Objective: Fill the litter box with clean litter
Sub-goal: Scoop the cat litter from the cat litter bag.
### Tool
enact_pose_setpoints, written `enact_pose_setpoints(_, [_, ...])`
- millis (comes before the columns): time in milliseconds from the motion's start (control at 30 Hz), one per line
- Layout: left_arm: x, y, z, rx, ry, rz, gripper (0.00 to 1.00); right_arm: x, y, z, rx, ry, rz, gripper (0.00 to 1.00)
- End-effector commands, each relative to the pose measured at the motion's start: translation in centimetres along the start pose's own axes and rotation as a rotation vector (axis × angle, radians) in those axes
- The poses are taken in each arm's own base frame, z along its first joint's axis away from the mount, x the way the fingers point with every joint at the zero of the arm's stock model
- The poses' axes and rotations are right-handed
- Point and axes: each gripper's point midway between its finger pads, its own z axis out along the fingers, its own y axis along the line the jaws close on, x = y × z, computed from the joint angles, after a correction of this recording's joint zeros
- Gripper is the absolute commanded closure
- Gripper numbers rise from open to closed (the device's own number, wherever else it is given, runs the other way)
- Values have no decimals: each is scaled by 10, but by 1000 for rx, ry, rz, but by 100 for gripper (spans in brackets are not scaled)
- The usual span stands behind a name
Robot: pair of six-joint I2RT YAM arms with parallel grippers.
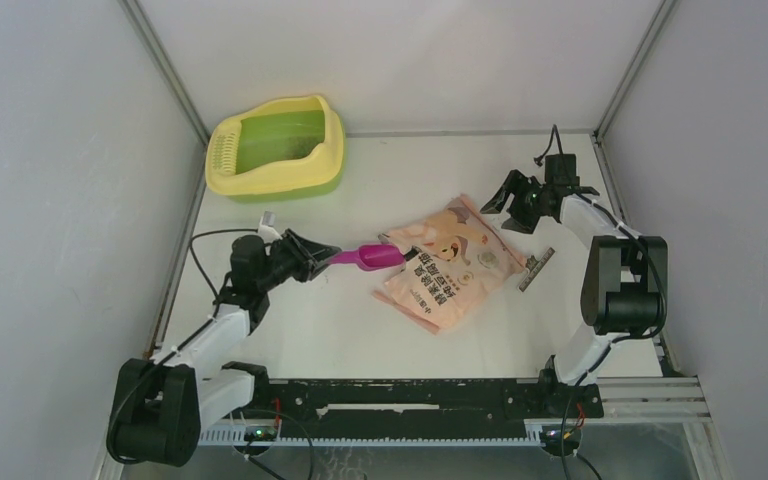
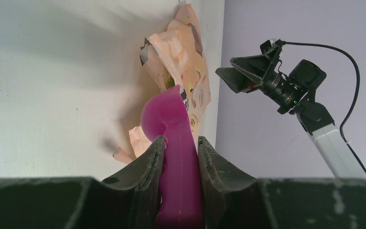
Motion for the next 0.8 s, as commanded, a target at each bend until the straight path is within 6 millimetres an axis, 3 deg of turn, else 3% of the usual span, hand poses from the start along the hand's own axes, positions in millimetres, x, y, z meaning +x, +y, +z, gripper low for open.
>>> enact_pose_setpoints(0, [-7, 0, 6, 56, -42, -1, 99, -14, 14, -2, -29, -33, -26, 21])
enact_pose_setpoints(333, [-14, -15, 17, 197, -75, -72, 99, -14, 12, 0, -26, -31, -23, 21])
enact_pose_setpoints(567, [-7, -20, 21, 222, -59, -81, 99, -17, 11, 4, -28, -37, -16, 21])
enact_pose_setpoints(767, [8, -17, 38, 140, -11, -50, 99, -19, 7, 12, -17, -30, -3, 21])
